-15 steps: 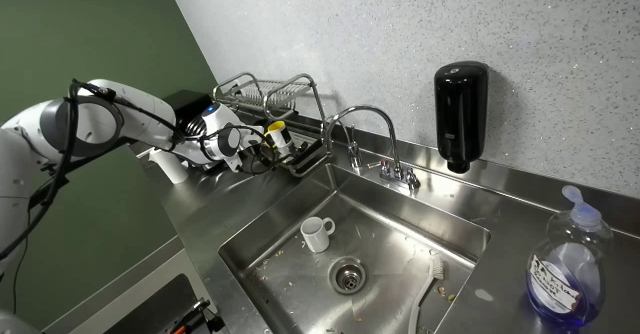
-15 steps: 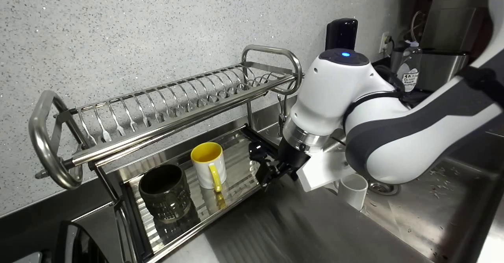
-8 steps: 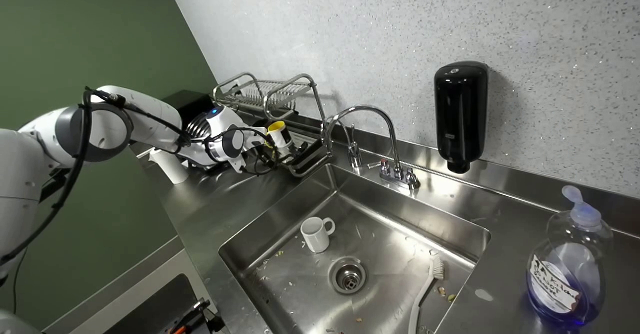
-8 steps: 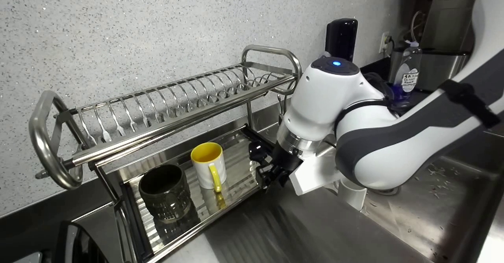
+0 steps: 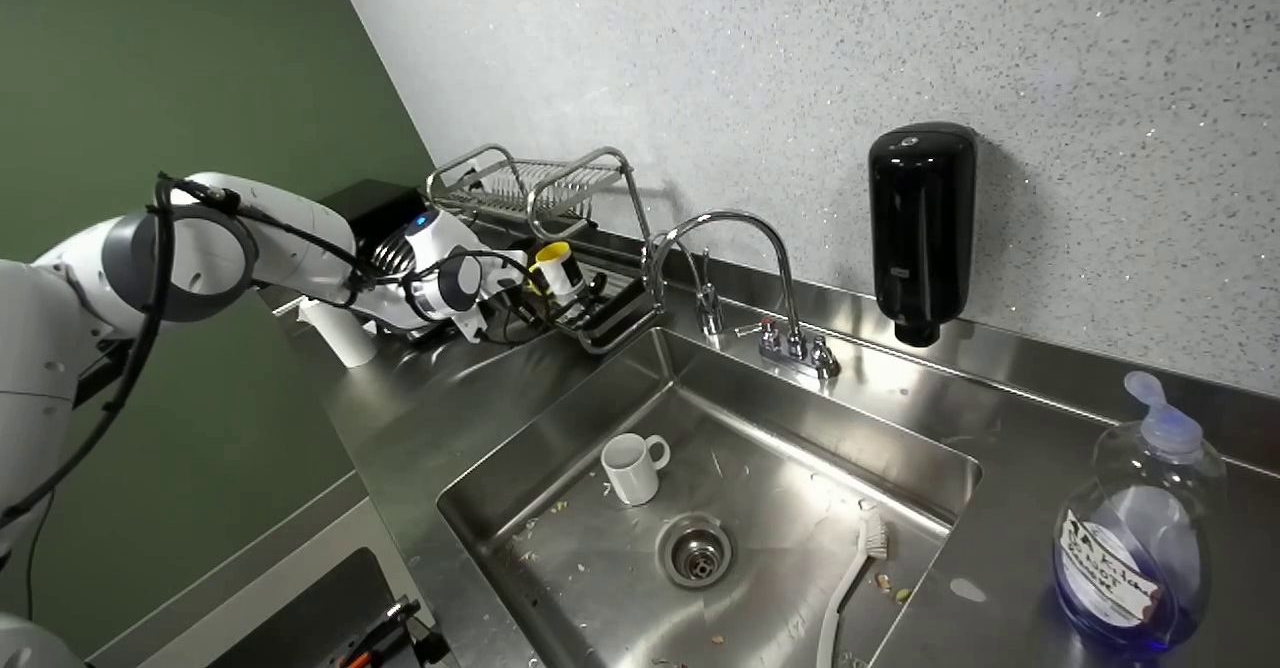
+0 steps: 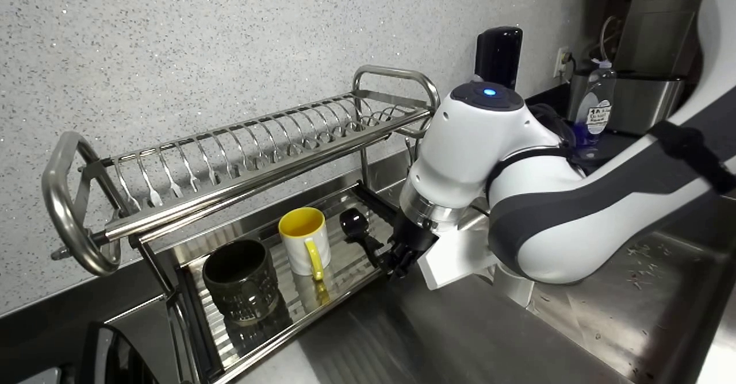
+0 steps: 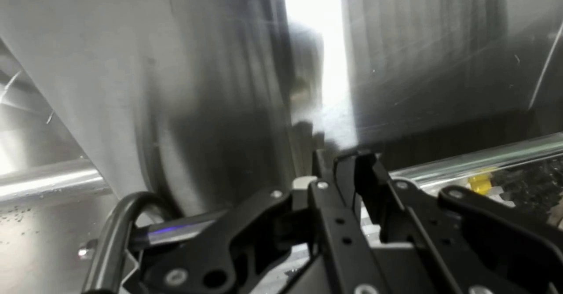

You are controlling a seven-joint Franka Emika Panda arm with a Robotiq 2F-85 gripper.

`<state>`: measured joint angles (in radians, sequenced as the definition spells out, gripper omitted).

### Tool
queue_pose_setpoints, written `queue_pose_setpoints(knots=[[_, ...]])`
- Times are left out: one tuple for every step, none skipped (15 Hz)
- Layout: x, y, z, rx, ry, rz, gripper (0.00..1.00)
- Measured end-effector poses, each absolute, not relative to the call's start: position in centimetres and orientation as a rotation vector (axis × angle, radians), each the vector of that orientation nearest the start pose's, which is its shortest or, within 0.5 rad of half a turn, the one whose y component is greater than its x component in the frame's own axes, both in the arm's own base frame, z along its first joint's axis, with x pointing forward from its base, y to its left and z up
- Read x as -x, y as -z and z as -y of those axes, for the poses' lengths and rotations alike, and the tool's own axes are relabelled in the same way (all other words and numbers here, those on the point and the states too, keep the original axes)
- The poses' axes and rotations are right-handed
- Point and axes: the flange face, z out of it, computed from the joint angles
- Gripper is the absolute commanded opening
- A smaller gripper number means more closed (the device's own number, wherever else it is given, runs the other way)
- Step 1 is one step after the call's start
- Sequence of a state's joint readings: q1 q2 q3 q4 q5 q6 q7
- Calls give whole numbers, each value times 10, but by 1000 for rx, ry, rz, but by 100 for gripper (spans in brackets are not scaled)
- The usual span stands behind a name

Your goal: Put the black inside the sink

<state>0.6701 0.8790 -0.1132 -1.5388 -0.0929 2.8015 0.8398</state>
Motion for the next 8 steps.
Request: queue_pose_setpoints(knots=[[-611,-175,-407,2936,575,-220,5],[-610,-177,-408,2941,596,-232,5],[-608,-181,-408,2947,617,-244,5],[-605,-185,-408,2954,634,-256,5],[-599,-190,-407,2959,640,-269,5],[-593,-195,-405,2965,637,-276,5],[-584,-199,-403,2970,624,-284,5],[-575,-204,-399,2975,609,-291,5]])
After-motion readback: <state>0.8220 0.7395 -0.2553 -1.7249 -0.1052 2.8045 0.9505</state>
